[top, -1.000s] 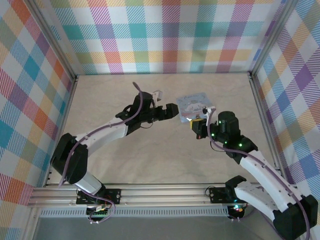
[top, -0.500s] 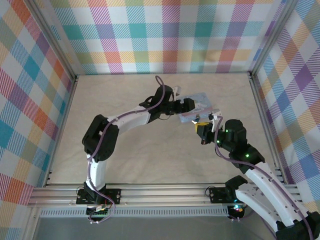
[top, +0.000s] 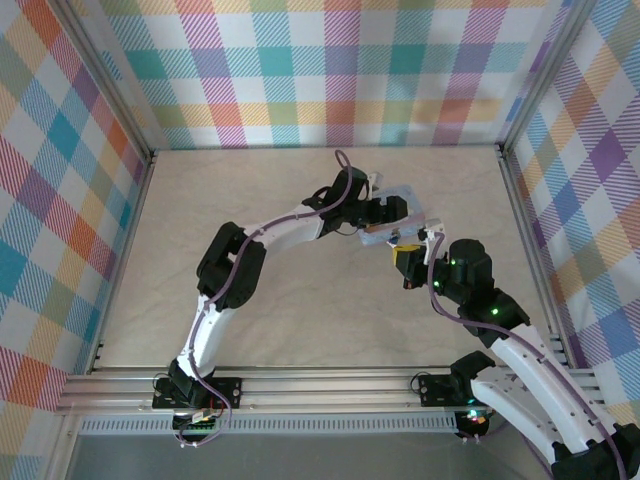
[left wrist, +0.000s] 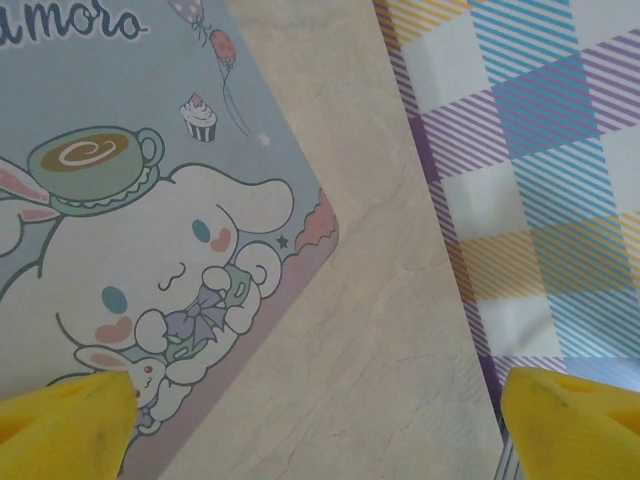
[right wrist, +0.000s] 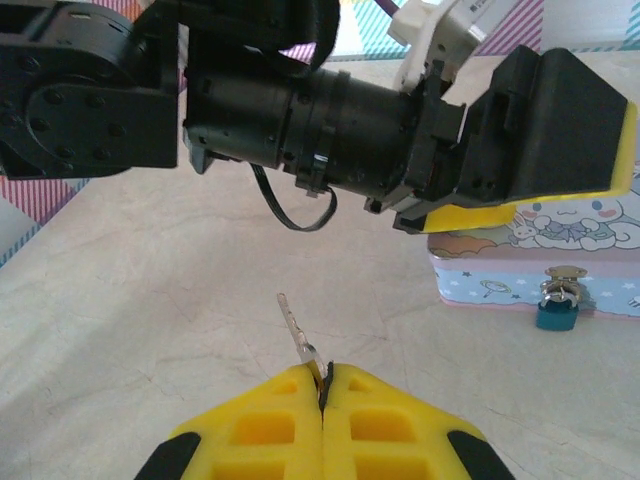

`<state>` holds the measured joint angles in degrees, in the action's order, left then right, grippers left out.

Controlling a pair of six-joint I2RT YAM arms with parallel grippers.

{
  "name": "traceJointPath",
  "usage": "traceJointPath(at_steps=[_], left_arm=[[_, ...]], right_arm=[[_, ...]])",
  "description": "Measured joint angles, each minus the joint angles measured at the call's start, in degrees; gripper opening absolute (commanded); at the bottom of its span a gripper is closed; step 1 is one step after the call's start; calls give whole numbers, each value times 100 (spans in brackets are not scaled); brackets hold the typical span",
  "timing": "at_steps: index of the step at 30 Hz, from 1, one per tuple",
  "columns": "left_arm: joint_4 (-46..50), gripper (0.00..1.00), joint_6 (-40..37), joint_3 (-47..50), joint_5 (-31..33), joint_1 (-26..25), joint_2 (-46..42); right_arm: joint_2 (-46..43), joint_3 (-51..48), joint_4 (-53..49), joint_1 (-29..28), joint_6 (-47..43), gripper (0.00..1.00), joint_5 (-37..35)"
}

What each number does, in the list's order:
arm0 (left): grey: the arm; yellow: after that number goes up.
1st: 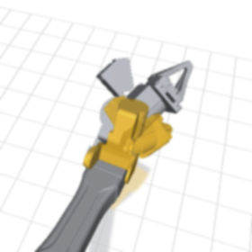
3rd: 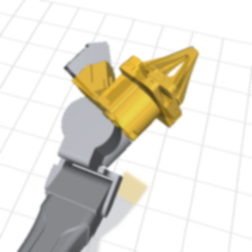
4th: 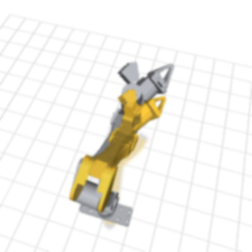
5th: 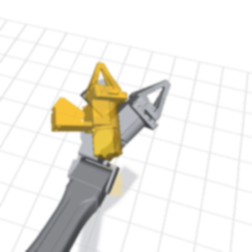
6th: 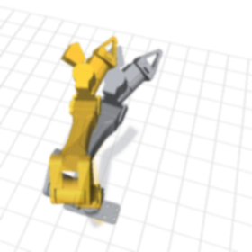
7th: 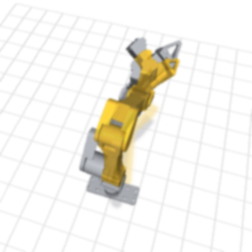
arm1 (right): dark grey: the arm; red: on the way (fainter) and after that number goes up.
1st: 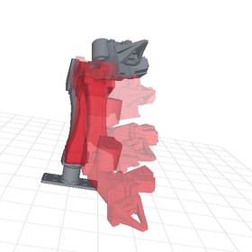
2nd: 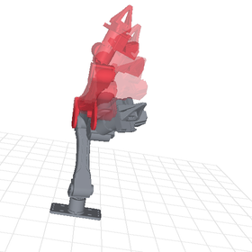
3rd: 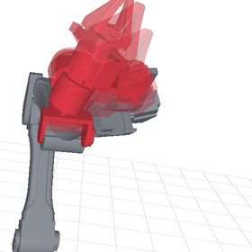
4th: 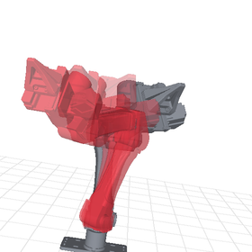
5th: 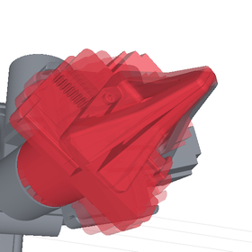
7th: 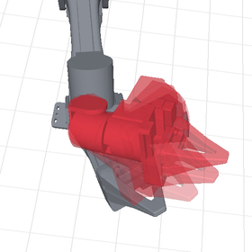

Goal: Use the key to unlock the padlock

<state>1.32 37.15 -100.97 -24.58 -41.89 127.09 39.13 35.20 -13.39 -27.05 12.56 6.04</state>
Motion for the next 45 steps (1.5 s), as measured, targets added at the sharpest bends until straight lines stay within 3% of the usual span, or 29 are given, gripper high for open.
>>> traceJointPath(at_steps=[18,29,38,45], left_arm=[[348,95,-599,734,229,-9,-577],[601,96,-979,2291,570,114,-1821],[660,97,-1132,3611,632,807,-2942],[887,97,-1263,3733,605,1357,-3121]], right_arm=[[238,105,-372,0,-2,0,-422],[313,284,-664,15,-20,0,-894],[439,286,-728,46,-17,0,-927],[560,286,-708,46,4,0,-815]])
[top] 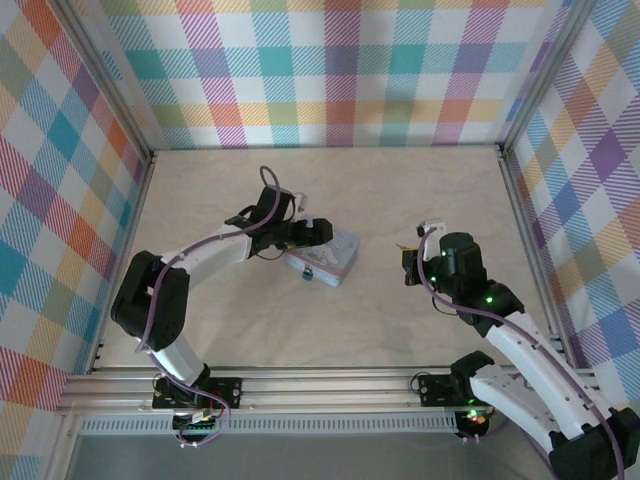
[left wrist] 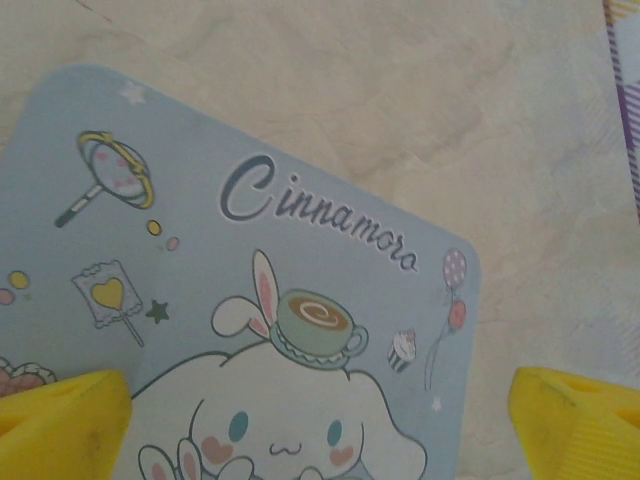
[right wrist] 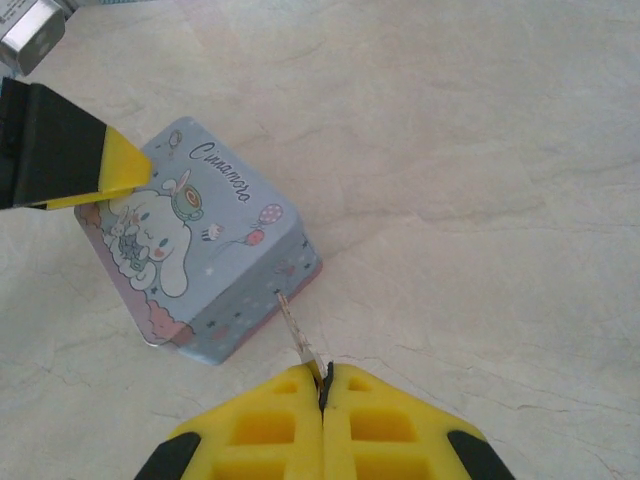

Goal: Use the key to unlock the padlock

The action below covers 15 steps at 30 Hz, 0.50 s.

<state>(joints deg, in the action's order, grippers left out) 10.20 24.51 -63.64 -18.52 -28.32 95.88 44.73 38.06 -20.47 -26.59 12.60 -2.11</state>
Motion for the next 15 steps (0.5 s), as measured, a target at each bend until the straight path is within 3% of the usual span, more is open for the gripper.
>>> traceJointPath(at_steps=[9,15], left_arm=[[415,96,122,-68,-59,105,-186],[732,95,1023,-70,-197,109,-962]], right_arm=[[129,-144,658,0,-26,0,372],[214,-442,1379,-236,-402,0,249]])
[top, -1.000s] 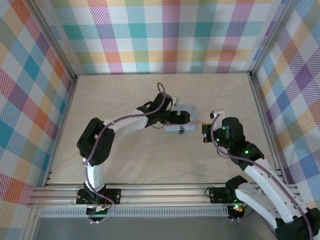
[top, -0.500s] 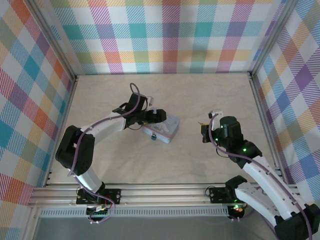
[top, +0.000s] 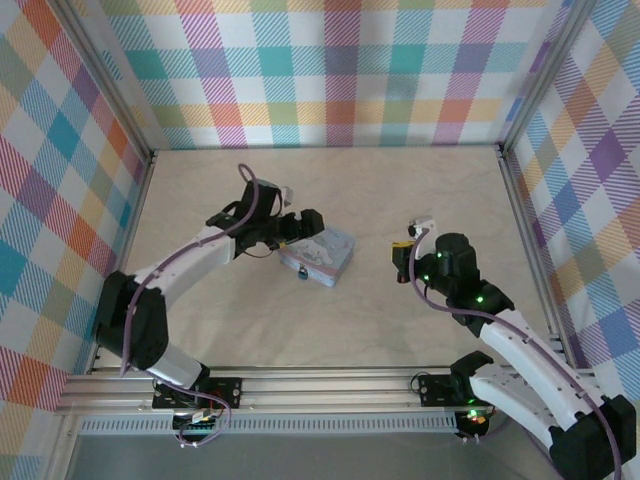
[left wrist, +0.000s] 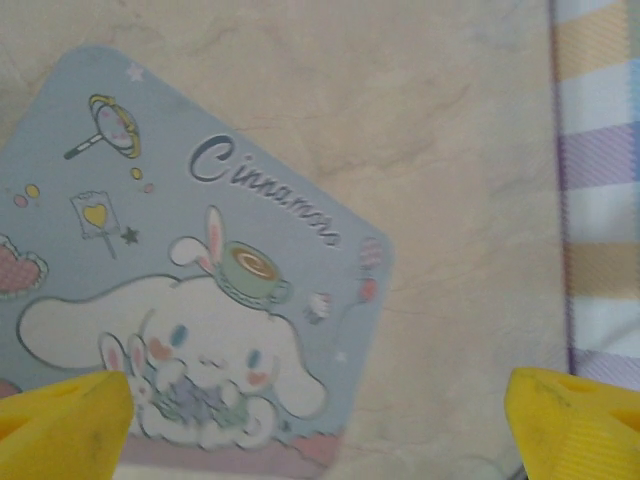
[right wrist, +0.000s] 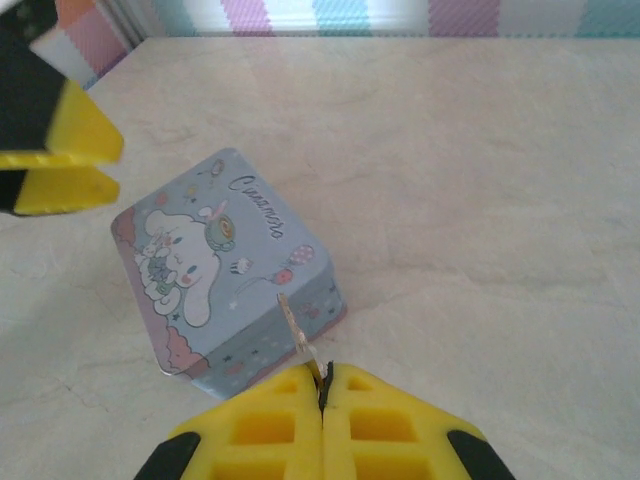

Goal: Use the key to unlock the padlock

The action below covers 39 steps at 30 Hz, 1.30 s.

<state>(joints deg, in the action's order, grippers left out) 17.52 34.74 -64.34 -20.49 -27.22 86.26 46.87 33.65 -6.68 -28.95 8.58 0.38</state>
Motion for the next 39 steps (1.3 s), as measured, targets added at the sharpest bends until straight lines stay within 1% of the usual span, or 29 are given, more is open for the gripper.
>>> traceJointPath(at_steps=[3,5,8,13,17,18,22,25,27,31,37,39], left_arm=[[109,94,708,0,-98,2,-407],[50,92,1248,39,-245,2,-597],[-177,89,2127,286,-459,0,-807],[-529,79,3484,798,-560,-120,-1058],[-656,71,4216,837,-538,-391,-1180],[-688,68,4334,835,-535,-452,-1209],[-765,66,4760,835,-487,-658,-1261],[-765,62,4946,835,-433,-739,-1261],[-782,58,5029,835,-413,-769,-1259],[-894,53,5141,835,-402,-837,-1226],[-1003,51,5193,835,-391,-903,-1119],[-1027,47,5219,835,-393,-909,-1086]], right_arm=[[201,-22,409,-525,-492,0,-361],[389,-22,756,-977,-1016,0,-717],[695,-22,1215,-1502,-1847,0,-1185],[1115,-22,1847,-2026,-3123,0,-1792],[1379,-22,2177,-2284,-3873,0,-2076],[1429,-22,2227,-2332,-4004,0,-2114],[1626,-13,2415,-2514,-4459,0,-2260],[1759,0,2507,-2599,-4666,0,-2337],[1829,22,2540,-2643,-4739,0,-2358],[1934,66,2647,-2730,-4850,0,-2396],[2083,197,2787,-2850,-4852,0,-2398],[2118,227,2828,-2885,-4852,0,-2398]])
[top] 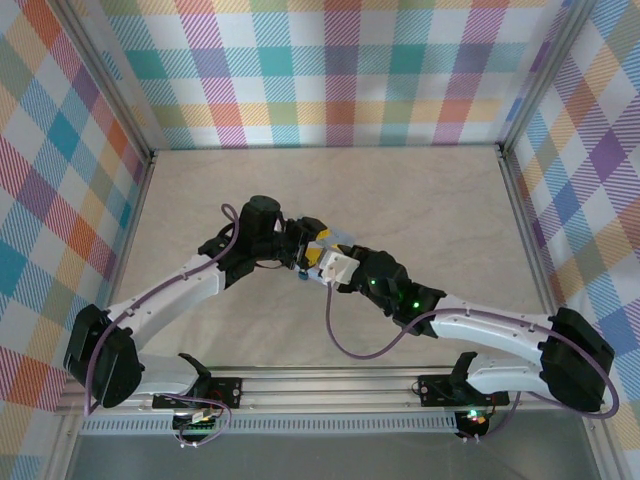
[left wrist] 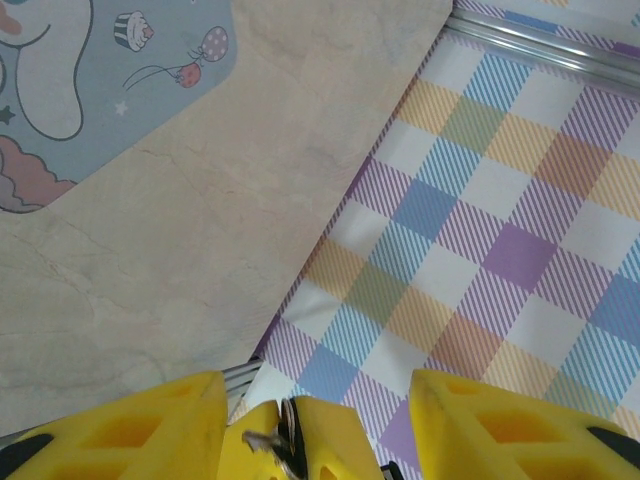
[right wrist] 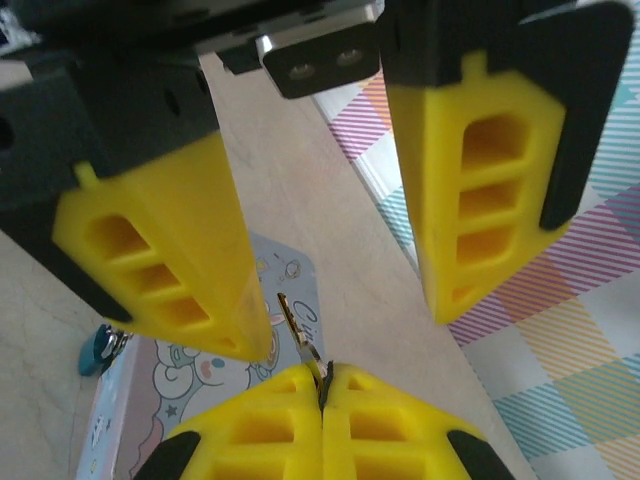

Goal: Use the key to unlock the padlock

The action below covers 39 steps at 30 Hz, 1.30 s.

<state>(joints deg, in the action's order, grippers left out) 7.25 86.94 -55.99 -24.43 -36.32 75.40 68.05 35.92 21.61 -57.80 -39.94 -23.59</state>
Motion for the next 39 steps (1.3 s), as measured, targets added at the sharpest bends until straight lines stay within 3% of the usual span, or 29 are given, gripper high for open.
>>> traceJointPath(at_steps=[6,13,22,27,34,39], left_arm=[[-15,34,37,0,0,-4,52],[-4,26,46,2,0,-4,52],[11,3,9,-2,2,-4,72],[35,0,-87,-9,-20,-4,129],[50,0,-426,-61,-37,-4,190],[96,0,-1327,-262,186,-9,190]], right_arm=[[17,15,31,-70,2,0,-2],[-28,15,35,-79,20,0,-90],[-190,15,-28,-96,79,0,-138],[-190,13,-131,-107,157,0,-149],[-205,15,-428,-103,474,41,55],[-667,15,-1121,214,1165,61,929]])
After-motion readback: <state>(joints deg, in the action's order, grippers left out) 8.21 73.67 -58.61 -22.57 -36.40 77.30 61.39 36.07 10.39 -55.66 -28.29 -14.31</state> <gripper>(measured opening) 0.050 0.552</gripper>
